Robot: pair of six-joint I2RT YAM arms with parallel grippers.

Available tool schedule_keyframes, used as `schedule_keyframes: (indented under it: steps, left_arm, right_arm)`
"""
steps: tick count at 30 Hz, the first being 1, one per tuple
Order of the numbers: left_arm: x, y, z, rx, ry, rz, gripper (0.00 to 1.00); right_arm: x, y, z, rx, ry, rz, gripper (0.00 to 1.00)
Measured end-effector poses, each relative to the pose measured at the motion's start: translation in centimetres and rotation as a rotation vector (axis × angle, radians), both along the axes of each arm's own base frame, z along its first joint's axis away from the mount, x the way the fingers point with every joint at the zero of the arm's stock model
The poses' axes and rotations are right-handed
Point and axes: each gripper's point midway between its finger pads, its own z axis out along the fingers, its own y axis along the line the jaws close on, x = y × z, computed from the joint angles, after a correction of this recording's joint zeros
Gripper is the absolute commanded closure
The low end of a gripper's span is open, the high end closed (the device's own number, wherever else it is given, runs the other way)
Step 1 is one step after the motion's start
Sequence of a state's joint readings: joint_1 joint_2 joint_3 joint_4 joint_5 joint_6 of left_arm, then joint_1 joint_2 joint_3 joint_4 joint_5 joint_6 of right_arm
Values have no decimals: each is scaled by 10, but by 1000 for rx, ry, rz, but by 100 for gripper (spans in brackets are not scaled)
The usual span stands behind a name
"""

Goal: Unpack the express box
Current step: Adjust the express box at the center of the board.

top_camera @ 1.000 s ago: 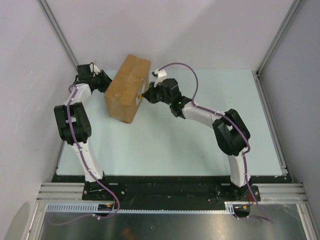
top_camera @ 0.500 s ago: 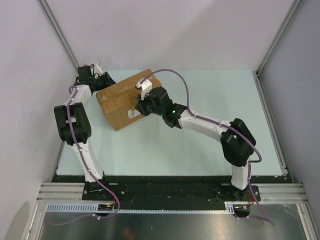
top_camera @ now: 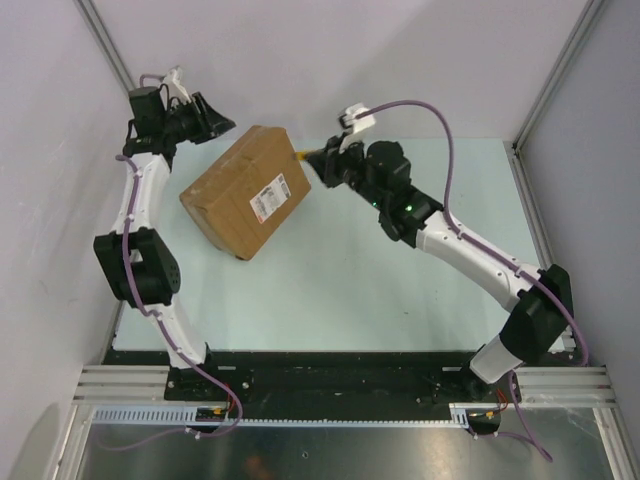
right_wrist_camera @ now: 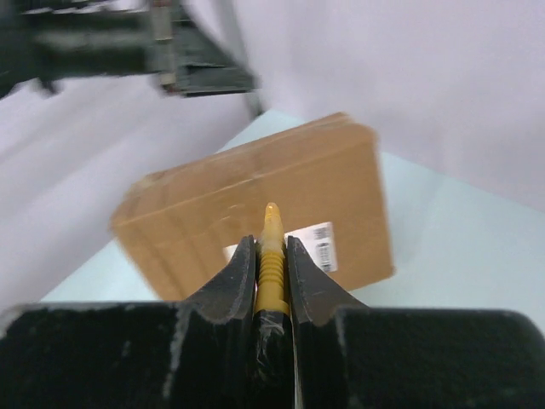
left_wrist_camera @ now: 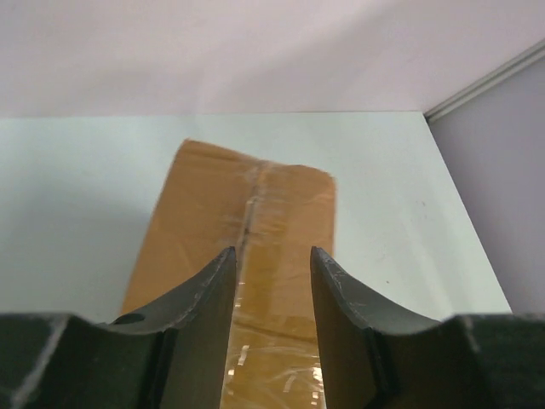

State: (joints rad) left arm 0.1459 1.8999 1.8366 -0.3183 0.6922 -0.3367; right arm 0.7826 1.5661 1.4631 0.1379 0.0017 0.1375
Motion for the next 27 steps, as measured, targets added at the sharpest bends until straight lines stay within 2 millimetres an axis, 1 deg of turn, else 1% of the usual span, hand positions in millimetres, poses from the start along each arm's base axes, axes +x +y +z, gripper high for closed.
schedule_keyframes:
  steps: [2, 4, 5, 7, 8, 9, 10, 11, 12, 13, 14, 16, 17, 19, 20, 21, 22, 25, 27]
  left_arm:
    - [-4, -10, 16, 14, -37, -11, 53]
    - [-4, -22, 25, 31, -64, -12, 52]
    - [-2, -26, 26, 47, -73, -3, 52]
    - [4, -34, 20, 75, -71, 16, 52]
    - [7, -37, 16, 85, -67, 25, 52]
    - [12, -43, 9, 104, -59, 37, 52]
    - [16, -46, 3, 116, -52, 46, 52]
    - [23, -47, -9, 136, -36, 64, 52]
    - [24, -57, -18, 148, -22, 60, 52]
    - [27, -61, -27, 163, -8, 66, 52]
    - [29, -70, -40, 186, 11, 69, 52]
    - [30, -83, -55, 226, 29, 73, 53]
    - [30, -92, -57, 239, 18, 67, 53]
    - [27, -106, -52, 269, -11, 60, 56]
    - [24, -112, -53, 281, -17, 52, 61]
    - [20, -117, -56, 294, -19, 43, 63]
    - [16, -121, -59, 305, -23, 35, 64]
    - [4, -126, -62, 330, -46, 11, 69]
    - [-7, -125, -62, 342, -60, -4, 72]
  right_arm:
    - [27, -22, -6, 24, 26, -78, 100]
    - [54, -42, -21, 37, 72, -146, 100]
    - [66, -51, -32, 36, 97, -179, 100]
    - [81, -62, -55, 25, 147, -222, 100]
    - [84, -64, -65, 17, 167, -231, 100]
    - [85, -63, -75, 5, 190, -232, 100]
    - [84, -61, -81, 0, 206, -230, 100]
    - [84, -57, -86, -4, 218, -224, 100]
    - [83, -55, -89, -6, 224, -221, 100]
    - [83, -54, -90, -4, 226, -220, 100]
    - [84, -53, -92, 0, 227, -220, 100]
    - [90, -51, -92, 19, 220, -227, 100]
    - [96, -51, -95, 35, 219, -235, 100]
    - [114, -56, -107, 59, 226, -263, 100]
    - [125, -61, -117, 65, 237, -285, 100]
    - [136, -66, -130, 63, 250, -308, 100]
    - [145, -71, -142, 59, 265, -330, 100]
    - [163, -88, -174, 40, 307, -389, 100]
    - [170, -94, -185, 39, 316, -412, 100]
